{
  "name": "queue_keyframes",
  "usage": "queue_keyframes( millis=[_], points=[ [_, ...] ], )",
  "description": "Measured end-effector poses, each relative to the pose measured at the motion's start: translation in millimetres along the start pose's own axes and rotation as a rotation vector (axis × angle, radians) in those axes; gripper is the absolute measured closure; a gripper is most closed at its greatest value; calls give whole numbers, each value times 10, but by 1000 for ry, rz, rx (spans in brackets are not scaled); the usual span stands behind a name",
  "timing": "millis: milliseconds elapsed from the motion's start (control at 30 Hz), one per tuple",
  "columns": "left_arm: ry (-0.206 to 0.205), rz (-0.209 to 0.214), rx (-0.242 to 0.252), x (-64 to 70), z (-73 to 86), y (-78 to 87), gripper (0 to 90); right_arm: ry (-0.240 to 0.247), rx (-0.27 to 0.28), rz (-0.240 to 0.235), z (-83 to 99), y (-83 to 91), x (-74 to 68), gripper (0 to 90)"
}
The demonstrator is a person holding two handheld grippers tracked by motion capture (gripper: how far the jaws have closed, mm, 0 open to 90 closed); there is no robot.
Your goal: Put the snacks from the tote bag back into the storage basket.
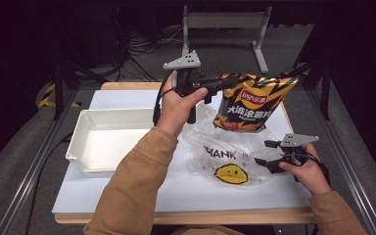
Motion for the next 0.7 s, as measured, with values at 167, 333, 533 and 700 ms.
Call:
queue_keyframes(
  millis=[167, 333, 533, 700],
  points=[
    [6, 2, 2, 68, -48, 142, 887, 0, -4, -1, -4, -13, 3, 162],
    [7, -16, -3, 95, -60, 308, 887, 8, -11, -8, -24, -55, -1, 162],
    [5, -53, -15, 84, -55, 516, 887, 15, -23, -15, -36, -116, 6, 162],
    [11, -90, -17, 45, -44, 737, 888, 16, -22, -26, -52, -147, 4, 166]
  ],
)
Point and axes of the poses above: each handheld gripper's, and its own axes: y roughly backward along the jaws, z roughly out of its underside, x roughly to its right, the point moved 5 cm from there along -y, roughly forward along the jaws, and after that the axes turned 1 degree about -z, right-handed, at the moved point
